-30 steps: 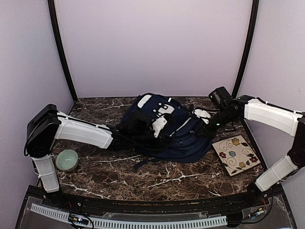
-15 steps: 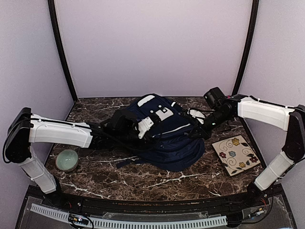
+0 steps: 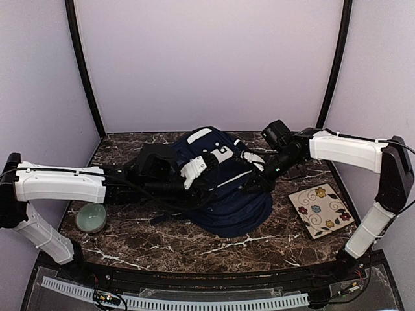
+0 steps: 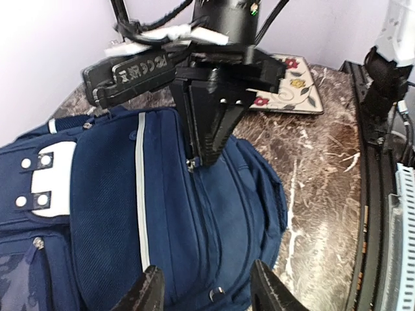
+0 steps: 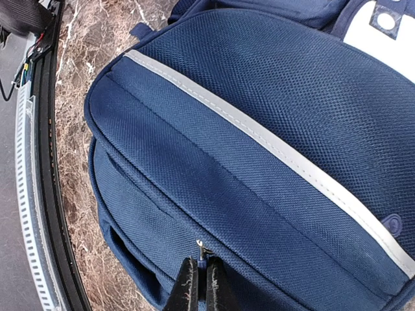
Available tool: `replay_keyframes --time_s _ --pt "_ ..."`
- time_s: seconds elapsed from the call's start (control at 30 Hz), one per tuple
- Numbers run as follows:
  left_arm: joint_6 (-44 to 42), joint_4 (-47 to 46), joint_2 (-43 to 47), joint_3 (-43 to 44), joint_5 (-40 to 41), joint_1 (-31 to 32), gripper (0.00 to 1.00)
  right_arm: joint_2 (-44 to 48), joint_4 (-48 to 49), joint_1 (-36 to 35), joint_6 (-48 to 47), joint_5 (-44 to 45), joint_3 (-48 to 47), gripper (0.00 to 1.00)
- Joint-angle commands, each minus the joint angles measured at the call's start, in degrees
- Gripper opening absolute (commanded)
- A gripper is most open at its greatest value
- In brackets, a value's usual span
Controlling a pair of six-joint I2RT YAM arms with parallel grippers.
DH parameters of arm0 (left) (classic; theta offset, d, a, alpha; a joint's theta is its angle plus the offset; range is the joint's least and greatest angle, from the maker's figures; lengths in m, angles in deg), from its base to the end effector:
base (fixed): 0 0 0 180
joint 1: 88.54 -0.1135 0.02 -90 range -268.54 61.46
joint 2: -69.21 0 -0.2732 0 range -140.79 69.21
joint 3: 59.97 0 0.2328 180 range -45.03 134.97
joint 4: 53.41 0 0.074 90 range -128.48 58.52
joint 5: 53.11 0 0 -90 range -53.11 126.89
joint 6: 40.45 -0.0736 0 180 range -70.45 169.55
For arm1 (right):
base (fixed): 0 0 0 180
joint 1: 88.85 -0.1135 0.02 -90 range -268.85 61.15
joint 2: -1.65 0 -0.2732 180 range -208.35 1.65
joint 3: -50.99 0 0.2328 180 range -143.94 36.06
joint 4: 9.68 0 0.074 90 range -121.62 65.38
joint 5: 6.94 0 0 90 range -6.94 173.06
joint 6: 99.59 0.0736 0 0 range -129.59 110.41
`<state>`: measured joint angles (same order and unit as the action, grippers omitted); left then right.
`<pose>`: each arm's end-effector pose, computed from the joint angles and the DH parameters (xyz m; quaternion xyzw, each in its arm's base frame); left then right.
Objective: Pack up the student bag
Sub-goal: Hold the upper front pocket of the student bag.
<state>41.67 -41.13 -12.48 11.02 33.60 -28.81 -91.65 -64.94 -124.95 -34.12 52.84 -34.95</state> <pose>0.1703 -0.3001 0.2830 0.4769 0.6837 -0.2628 0.4859 0.2447 0.2243 0.2342 -0.5267 0.7786 0.2750 0.2018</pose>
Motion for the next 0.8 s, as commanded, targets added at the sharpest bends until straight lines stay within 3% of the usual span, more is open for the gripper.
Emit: replay_keyframes --time_s 0.0,0.33,0.5,0.67,0.77 --pt "0.96 -3.56 -9.15 5.00 -1.17 -0.25 0.47 -0.90 1.09 -0.59 0.42 -4.45 -2.18 0.00" --pt "-4.15 -7.28 -19.44 11.21 5.97 -0.13 0.46 0.71 0.97 -0.57 0.17 -3.70 -0.62 0.00" --pt "-5.56 -6.30 -22.07 12.81 6.90 -0.13 0.32 0.99 1.02 -0.47 0.14 -3.62 -0.19 0.00" --pt "-6.79 -5.84 -20.20 11.33 7.83 -0.13 0.06 0.51 -0.29 0.24 -0.47 -0.98 -0.54 0.00" --pt "-7.50 -5.37 -17.68 8.51 9.28 -0.13 0.00 -0.03 -0.86 2.64 -0.83 0.13 -0.09 0.00"
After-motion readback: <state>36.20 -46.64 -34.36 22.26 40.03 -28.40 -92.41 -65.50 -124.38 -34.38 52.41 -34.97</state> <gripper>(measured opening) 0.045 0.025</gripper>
